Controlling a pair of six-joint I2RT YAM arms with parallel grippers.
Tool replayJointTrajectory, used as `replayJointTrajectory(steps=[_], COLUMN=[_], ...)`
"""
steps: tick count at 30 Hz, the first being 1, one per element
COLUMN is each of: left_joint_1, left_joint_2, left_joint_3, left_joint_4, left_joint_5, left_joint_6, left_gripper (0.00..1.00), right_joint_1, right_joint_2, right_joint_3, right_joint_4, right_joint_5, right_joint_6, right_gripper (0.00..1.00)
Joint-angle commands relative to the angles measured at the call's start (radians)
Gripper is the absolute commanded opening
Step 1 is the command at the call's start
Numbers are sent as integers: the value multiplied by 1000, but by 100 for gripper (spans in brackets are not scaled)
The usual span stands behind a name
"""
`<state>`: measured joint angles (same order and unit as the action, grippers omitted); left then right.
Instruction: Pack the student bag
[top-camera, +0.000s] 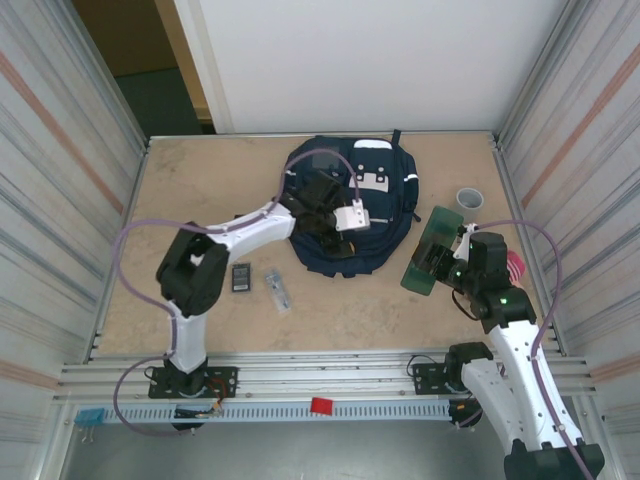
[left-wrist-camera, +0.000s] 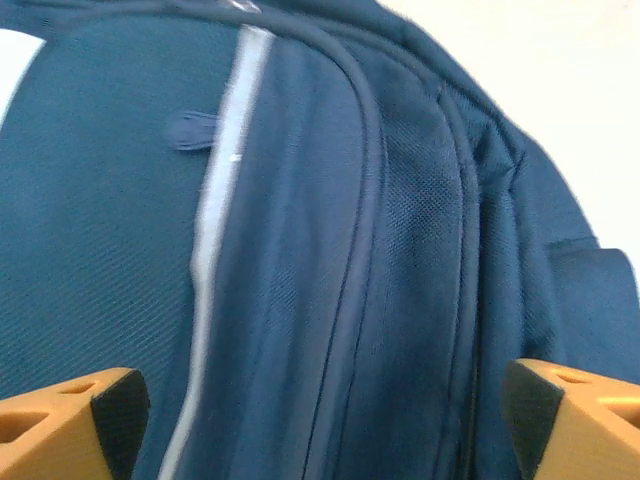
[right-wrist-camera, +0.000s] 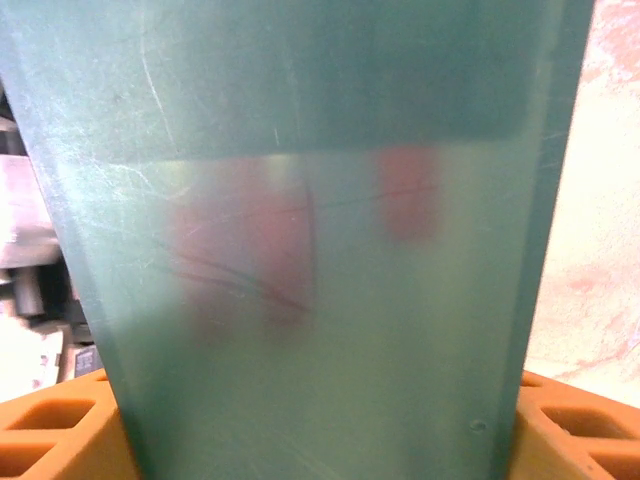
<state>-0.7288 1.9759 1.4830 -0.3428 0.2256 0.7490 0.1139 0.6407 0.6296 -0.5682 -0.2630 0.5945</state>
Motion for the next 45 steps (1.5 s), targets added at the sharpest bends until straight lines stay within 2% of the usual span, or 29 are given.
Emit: replayJointTrajectory(steps=[1, 7, 10, 17, 22, 24, 28, 33, 35, 38, 39, 41, 42, 43, 45], left_joint_1=[-2, -4, -6, 3, 42, 49, 51, 52, 51, 52, 52, 51, 49, 46, 36], left_joint_2=[49, 68, 65, -26, -50, -42, 26, 114, 149, 166, 165, 145, 126, 80, 14], left_joint_3=[66, 65, 70, -9, -27, -28, 9, 84, 89, 91, 89, 82, 73, 65, 55], left_joint_4=[57, 163, 159, 174, 185, 211, 215, 134, 150, 184, 189, 194, 192, 186, 147], left_joint_5=[-114, -94, -65, 115, 261, 246, 120, 118, 72, -15, -35, -57, -60, -52, -27], left_joint_6=[52, 7, 0, 6, -33, -48, -31, 23, 24, 14, 17, -1, -19, -42, -83], left_gripper=[93, 88, 88, 92, 93, 93, 92, 94, 92, 81, 70, 26, 12, 8, 5], right_joint_1=[7, 9, 9, 9, 8, 9, 9, 8, 8, 8, 7, 8, 7, 7, 6], right_joint_2=[-6, -2, 1, 6, 13, 10, 5, -4, -7, -9, -7, -6, -3, 0, 7], right_joint_3=[-4, -24, -28, -35, -38, -42, -42, -35, -36, -36, -36, -34, -32, -31, -32], right_joint_4=[25, 38, 42, 51, 57, 57, 53, 37, 33, 30, 31, 28, 27, 25, 24], right_joint_5=[-20, -27, -32, -32, -38, -37, -36, -28, -22, -19, -18, -19, -18, -18, -21], right_joint_6=[6, 1, -1, -3, -1, 1, 1, -2, -4, -3, -4, -3, -2, -2, 4], right_gripper=[55, 55, 55, 55, 55, 55, 55, 55, 55, 55, 55, 54, 55, 54, 54])
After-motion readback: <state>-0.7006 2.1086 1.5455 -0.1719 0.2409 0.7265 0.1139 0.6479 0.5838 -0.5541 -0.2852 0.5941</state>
